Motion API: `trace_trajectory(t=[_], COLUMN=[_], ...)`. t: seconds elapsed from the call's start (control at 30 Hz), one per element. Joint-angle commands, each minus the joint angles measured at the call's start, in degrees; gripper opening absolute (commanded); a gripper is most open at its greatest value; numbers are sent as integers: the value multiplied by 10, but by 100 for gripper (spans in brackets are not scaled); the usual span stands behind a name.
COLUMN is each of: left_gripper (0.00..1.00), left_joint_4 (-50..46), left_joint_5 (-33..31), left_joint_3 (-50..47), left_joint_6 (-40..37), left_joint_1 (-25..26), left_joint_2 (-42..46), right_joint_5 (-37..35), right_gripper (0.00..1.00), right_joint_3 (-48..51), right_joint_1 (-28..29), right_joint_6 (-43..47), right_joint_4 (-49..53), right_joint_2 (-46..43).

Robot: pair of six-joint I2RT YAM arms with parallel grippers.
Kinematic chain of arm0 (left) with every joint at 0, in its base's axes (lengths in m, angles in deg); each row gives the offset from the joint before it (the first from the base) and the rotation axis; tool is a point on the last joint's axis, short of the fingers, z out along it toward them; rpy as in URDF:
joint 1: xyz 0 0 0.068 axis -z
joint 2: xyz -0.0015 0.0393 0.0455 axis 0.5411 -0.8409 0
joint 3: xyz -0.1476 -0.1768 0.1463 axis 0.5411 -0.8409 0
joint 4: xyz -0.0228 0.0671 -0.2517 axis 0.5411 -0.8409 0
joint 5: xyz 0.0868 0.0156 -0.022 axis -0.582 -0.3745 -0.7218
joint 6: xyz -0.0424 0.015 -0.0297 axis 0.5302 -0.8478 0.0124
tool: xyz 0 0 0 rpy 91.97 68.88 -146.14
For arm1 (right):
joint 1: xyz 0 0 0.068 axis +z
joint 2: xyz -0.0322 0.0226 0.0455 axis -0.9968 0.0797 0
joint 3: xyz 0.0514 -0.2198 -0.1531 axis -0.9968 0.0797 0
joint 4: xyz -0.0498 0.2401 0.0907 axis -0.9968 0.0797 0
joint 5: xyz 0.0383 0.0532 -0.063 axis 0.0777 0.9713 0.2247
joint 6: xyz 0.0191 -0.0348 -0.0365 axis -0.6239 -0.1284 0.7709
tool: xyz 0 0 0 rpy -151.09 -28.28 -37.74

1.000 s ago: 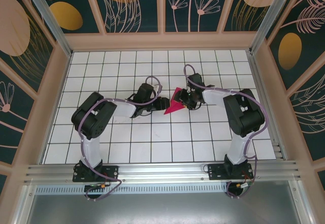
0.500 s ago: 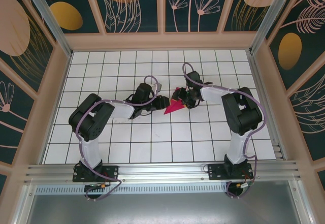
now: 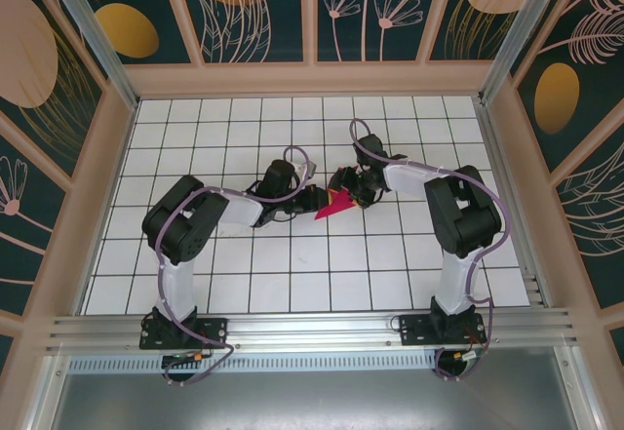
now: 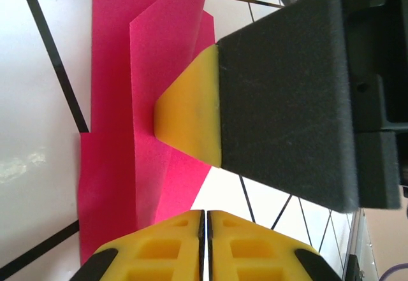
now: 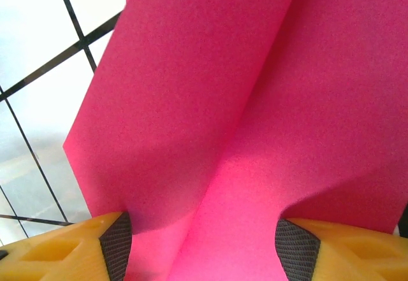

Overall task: Fold a paper plane with a square sheet of paper (pick it up from the middle)
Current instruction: Fourth fold the wing at the center of the table.

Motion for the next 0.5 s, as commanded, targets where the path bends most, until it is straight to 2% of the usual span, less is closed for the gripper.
trace_trajectory(t=[0.0,0.2,0.47], left_gripper=[12,7,6], left_joint_4=[-31,-45,-51], left_joint_5=[-14,-31,-38], left_joint_3=[17,22,24], left_joint_6=[-14,-14,-16], left_joint_1=[-1,-1,-1], left_joint_2=[-14,-21,-27], right_joint_5=[-85,-67,-68], right_gripper=[68,66,60], right_joint_3=[50,59,65], right_joint_1=[-5,-6,-13], right_joint_6=[16,22,17], right_joint_4=[35,20,24], right_joint_2=[115,107,112])
